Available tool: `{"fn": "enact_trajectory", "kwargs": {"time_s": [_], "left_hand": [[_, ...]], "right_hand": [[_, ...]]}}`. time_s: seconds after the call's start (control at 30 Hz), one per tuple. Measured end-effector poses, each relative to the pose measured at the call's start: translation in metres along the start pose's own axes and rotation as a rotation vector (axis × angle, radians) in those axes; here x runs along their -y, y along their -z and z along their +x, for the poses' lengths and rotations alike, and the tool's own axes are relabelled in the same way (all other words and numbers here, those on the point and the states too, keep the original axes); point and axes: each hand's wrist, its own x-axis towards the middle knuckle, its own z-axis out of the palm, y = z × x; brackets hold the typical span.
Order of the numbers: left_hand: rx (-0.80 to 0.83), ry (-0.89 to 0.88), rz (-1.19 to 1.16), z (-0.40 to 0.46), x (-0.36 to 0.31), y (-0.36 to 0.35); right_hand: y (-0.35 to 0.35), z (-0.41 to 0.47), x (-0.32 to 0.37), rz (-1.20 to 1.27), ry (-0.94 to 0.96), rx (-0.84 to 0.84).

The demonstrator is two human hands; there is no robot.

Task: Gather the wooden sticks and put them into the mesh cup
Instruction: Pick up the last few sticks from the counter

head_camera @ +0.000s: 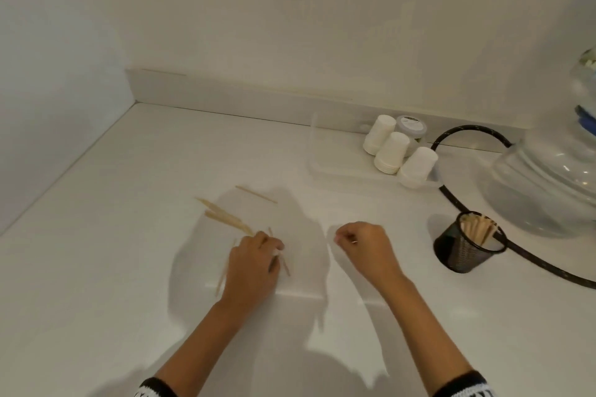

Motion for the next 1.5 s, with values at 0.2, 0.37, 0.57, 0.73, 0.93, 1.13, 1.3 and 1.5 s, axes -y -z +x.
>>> {"fn": "enact_trajectory", "kwargs": {"time_s": [0.2, 0.37, 0.57, 0.73, 0.93, 1.13, 1.3, 1.5], "left_hand": [[0.047, 0.305, 0.155, -0.007, 0.067, 0.034], [0.094, 0.213, 0.159, -0.005, 0.086, 0.042], [0.108, 0.073, 0.262, -0.008, 0.081, 0.055], [0.141, -0.063, 0.457, -0.012, 0.078, 0.058], [0.219, 0.005, 0.424, -0.01, 0.086, 0.051], [0.218, 0.172, -0.031, -0.015, 0.094, 0.059], [0.191, 0.471, -0.625, -0.015, 0.098, 0.065], [0.231, 0.823, -1.275, -0.021, 0.085, 0.063]], "right_hand": [[-0.082, 0.001, 0.065, 0.016, -0.159, 0.069], [-0.12, 0.0, 0.1, -0.044, -0.203, -0.025], [-0.133, 0.01, 0.122, -0.146, -0.192, -0.081], [-0.132, 0.011, 0.131, -0.233, -0.243, -0.017], [-0.139, 0.0, 0.129, -0.363, -0.253, 0.01], [-0.136, -0.016, 0.131, -0.368, -0.208, 0.052], [-0.12, -0.022, 0.128, 0.051, -0.302, 0.113], [-0.117, -0.044, 0.134, 0.577, -0.352, 0.121]]}}
